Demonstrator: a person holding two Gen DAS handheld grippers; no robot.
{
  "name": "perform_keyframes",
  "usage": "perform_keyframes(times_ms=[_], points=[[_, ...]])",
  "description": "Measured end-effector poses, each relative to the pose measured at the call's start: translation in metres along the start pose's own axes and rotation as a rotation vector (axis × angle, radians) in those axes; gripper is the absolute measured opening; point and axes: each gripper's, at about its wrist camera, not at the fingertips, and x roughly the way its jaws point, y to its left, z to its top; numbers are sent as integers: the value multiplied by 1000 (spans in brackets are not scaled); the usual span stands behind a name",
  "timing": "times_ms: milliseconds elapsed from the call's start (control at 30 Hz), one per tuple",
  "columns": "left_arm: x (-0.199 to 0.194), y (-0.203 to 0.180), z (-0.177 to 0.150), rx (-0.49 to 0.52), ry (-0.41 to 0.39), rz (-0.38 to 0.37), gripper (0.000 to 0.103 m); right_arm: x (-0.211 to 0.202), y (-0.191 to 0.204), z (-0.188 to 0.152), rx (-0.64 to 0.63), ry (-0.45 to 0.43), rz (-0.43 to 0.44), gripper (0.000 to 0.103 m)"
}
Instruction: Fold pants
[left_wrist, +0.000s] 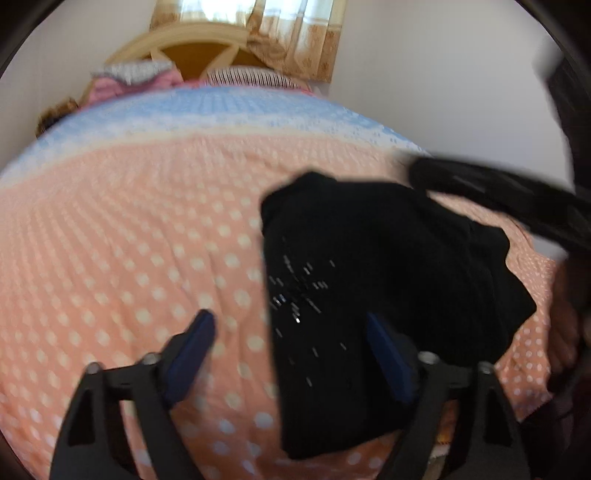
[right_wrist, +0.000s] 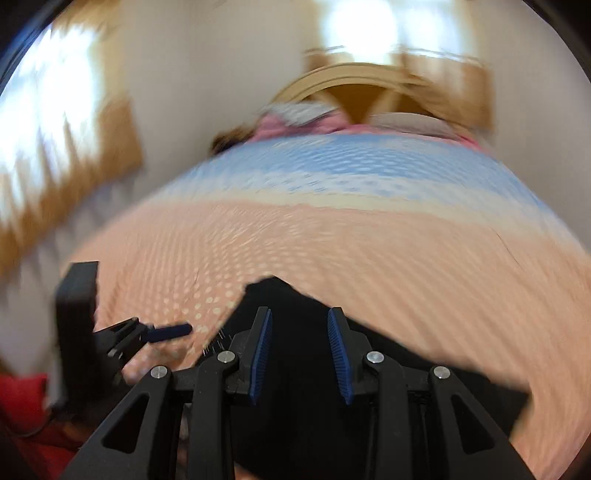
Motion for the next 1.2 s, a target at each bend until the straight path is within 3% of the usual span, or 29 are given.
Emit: perform_keyframes(times_ms=[67,100,133,267,367,467,533,733,767,833,867,933,967,1133,1200], points=[[-3,-4,-3,28,-16,3,73,40,15,16,-97,93,15,34],[-3,-6,-3,33,-11,-20,58,54,17,19,-125,138,36,34],[-2,-7,-5,27,0,-56,50,74,21,21,-152,201,55,34],[1,-6,-10,20,-13,-59,47,126,19,24,-197,367,3,34],[-1,-12,-15,41,-18,-42,46,149,16,33,-102,445,31,34],[-3,-21,-21,79,-20,-19,45,165,26,34,-134,484,27,38],[-6,-21,-24,77,-20,-24,45,168,29,35,-161,461,27,39],[-8,-26,-29,81,-32,-23,46,129,10,54,14,266,110,39],[-8,-27,-29,82,-33,-21,46,118,16,56,-10,252,135,41],[-10,-33,-31,79,-33,-9,45,117,36,50,-128,328,151,44],[-10,-37,-32,90,-34,-3,45,121,47,43,-201,370,136,48],[-8,-47,-35,111,-31,10,45,133,60,25,-352,421,-14,49],[-9,-50,-36,114,-35,15,45,142,62,18,-399,418,-116,64],[-8,-55,-39,112,-31,10,45,161,12,41,-107,329,-204,67],[-9,-56,-39,120,-32,5,46,155,-11,51,-31,283,-276,61]])
